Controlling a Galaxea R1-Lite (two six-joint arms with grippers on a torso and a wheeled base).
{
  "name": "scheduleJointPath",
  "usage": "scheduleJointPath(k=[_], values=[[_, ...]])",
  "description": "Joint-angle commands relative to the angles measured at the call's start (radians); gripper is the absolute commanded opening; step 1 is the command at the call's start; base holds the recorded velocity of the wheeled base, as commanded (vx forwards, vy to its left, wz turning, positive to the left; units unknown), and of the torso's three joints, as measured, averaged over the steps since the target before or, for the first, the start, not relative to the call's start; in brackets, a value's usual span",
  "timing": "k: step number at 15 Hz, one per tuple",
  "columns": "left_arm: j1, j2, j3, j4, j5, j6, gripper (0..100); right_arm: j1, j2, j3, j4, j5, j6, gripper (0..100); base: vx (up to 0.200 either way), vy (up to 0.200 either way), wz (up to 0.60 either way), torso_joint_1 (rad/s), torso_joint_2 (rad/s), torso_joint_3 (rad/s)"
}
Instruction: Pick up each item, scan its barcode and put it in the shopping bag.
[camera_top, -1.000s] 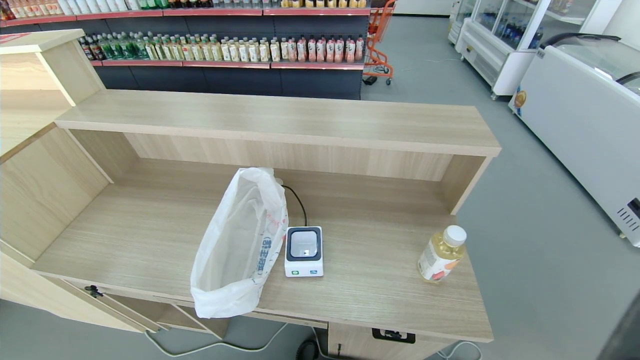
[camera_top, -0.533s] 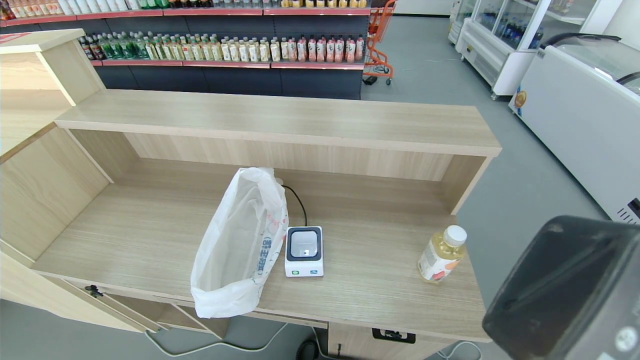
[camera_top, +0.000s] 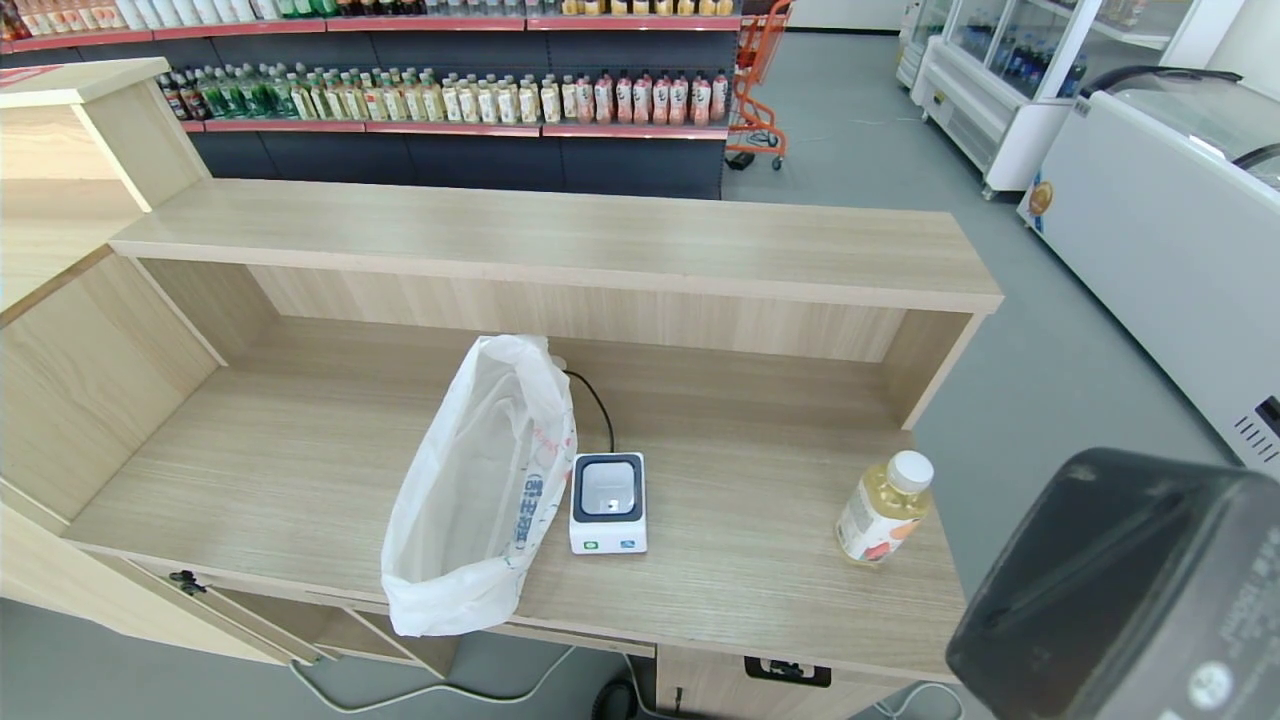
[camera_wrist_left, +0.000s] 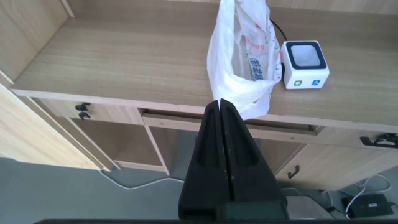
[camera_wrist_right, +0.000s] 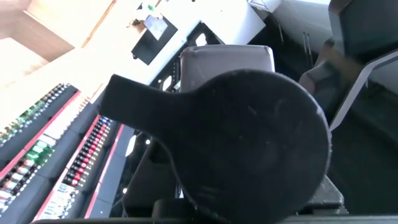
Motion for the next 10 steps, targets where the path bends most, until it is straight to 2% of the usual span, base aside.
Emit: scheduleJointPath(k=[1, 9, 10], values=[[0.0, 0.001, 0.0, 0.0, 0.0, 0.0, 0, 0.0, 0.002, -0.001, 0.0, 0.0, 0.0, 0, 0.0, 0.0, 0.0, 0.0, 0.0, 0.0], [0.0, 0.0, 0.0, 0.0, 0.0, 0.0, 0, -0.006, 0.017, 0.001, -0.002, -0.004, 0.015, 0, 0.0, 0.0, 0.0, 0.0, 0.0, 0.0], [0.0, 0.001, 0.0, 0.0, 0.0, 0.0, 0, -0.043, 0.037, 0.001, 0.008, -0.009, 0.132, 0, 0.0, 0.0, 0.0, 0.0, 0.0, 0.0]])
